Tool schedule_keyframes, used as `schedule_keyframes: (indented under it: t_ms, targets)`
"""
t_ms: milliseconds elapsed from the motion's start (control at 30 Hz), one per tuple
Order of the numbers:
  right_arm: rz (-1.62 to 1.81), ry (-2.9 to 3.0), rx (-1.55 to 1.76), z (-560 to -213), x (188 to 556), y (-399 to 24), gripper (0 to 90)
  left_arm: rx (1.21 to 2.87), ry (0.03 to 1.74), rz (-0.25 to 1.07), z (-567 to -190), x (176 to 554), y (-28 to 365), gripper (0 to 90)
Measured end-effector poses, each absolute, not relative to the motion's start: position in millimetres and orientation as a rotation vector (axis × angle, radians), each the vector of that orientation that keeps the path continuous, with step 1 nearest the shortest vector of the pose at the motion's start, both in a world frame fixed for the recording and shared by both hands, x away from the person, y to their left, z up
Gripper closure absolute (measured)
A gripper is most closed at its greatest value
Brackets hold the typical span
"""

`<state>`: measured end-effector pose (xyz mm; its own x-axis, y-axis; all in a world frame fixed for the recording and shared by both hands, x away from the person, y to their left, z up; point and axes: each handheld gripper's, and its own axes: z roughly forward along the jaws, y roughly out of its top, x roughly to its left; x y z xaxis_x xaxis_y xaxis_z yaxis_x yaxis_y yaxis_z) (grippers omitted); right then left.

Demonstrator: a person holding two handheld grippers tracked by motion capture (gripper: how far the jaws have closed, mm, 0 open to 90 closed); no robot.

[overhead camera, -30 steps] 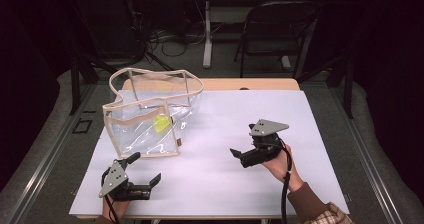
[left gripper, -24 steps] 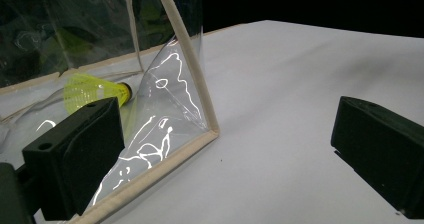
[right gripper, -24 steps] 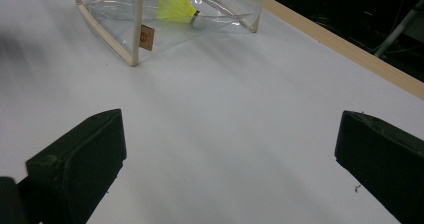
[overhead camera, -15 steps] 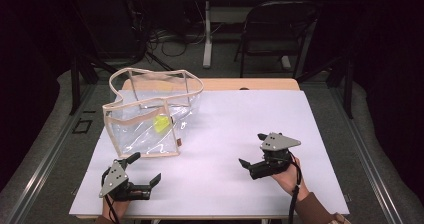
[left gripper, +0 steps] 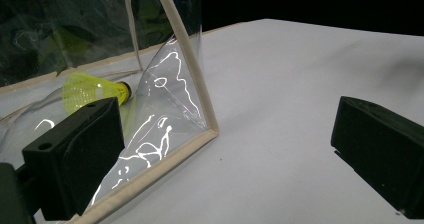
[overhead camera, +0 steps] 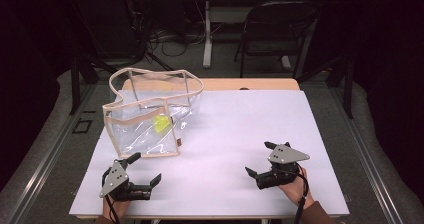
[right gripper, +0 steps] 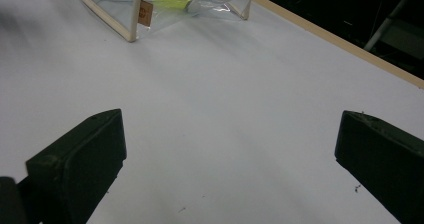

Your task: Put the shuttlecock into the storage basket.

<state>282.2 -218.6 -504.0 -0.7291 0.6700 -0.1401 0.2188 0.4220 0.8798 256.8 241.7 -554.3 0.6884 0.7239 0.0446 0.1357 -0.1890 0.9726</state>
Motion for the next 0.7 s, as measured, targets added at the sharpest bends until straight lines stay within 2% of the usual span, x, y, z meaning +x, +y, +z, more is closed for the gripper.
schedule_keyframes:
  t_ms: [700]
  targets:
    - [1.258, 2.153, 0.704, -528.6, 254.8, -233.6, 0.0, 1.722, 0.700, 0.616, -555.3, 257.9, 240.9, 0.4]
